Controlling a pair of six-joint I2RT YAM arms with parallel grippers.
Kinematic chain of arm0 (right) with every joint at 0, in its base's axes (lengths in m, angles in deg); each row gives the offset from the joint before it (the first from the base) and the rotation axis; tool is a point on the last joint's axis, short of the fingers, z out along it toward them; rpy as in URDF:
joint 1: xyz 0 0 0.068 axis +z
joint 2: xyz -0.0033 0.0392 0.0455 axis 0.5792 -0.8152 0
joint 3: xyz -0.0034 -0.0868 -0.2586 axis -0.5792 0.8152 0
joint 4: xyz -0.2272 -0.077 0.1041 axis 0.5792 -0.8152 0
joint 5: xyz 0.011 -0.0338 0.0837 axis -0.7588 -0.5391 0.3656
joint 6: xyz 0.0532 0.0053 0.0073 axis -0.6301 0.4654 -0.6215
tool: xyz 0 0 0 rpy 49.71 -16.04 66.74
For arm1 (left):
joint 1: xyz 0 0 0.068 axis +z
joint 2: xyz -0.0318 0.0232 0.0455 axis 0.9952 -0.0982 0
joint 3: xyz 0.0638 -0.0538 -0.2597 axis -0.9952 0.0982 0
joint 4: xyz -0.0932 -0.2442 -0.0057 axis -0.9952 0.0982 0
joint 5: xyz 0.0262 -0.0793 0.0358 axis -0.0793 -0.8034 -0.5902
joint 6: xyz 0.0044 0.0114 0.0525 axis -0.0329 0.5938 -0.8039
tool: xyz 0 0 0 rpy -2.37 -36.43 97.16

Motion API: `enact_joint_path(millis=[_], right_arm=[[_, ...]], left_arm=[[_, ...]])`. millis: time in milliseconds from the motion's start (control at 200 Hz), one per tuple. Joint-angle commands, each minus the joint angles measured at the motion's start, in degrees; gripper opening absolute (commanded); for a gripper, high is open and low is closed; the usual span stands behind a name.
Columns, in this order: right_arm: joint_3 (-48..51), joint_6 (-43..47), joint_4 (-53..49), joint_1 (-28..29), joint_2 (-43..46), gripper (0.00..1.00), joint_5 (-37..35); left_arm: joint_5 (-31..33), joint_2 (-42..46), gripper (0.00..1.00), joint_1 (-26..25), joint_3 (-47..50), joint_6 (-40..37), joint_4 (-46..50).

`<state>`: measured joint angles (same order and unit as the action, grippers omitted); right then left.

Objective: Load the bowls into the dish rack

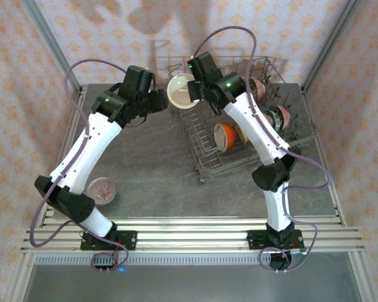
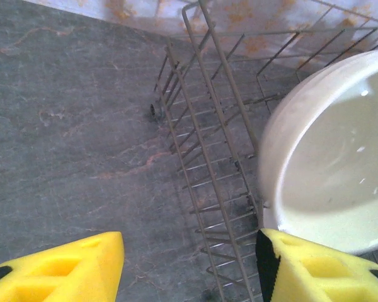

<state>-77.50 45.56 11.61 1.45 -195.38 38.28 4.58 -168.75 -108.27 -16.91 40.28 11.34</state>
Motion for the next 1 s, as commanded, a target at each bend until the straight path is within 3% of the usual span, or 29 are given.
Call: enact_joint_path(millis=[0, 240, 481, 996], right_arm=[[-1.5, -4.1, 2.0, -4.8, 0.3, 0.0, -12.0], [-3.1, -6.2, 1.6, -13.2, -4.9, 0.0, -24.6], [-2.5, -6.4, 6.1, -16.8, -11.0, 0.0, -37.6], [-4.7, -4.8, 10.5, -17.7, -21.0, 0.0, -47.0]], left_arm=[[2.6, 3.6, 0.59, 0.7, 2.2, -0.1, -1.1], [0.8, 6.6, 0.59, 2.1, 10.0, 1.0, -2.5], [-0.2, 8.2, 0.59, 3.6, 15.2, 1.0, -3.0], [0.6, 10.8, 0.59, 4.5, 18.6, 3.2, -1.2]])
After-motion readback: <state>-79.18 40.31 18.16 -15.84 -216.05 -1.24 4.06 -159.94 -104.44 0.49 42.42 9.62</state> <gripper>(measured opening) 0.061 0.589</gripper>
